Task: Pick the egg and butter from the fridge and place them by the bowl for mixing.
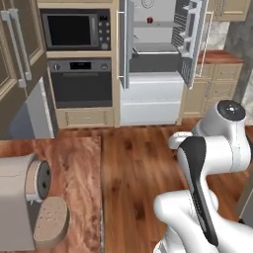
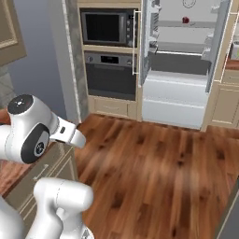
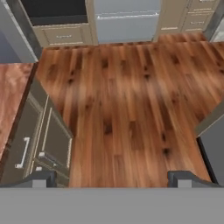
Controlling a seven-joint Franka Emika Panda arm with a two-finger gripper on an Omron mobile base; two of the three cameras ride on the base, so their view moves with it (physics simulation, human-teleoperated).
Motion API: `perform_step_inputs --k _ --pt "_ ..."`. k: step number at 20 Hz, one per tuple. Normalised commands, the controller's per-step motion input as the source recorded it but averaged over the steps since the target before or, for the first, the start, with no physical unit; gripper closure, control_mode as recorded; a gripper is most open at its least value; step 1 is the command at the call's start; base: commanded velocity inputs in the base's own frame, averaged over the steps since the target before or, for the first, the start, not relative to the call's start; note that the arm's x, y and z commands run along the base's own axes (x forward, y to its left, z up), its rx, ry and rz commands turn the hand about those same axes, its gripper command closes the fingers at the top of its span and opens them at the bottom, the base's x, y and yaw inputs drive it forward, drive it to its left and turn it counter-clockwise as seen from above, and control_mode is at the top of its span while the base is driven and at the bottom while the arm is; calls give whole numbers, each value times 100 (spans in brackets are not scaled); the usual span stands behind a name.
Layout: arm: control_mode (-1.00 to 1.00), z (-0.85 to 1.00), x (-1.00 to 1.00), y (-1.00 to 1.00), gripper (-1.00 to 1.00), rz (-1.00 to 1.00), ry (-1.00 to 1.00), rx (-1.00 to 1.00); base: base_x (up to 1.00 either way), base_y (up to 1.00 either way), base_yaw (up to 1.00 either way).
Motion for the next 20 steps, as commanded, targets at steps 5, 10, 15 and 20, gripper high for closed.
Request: perform_step_inputs --k 5,10,15,20 --pt "100 0 0 0 -100 0 0 0 69 -24 0" --pt "100 0 0 0 -100 0 0 0 67 -32 0" --pt "100 0 0 0 -100 0 0 0 66 -39 0" --pt "100 0 0 0 -100 0 0 0 65 -40 0"
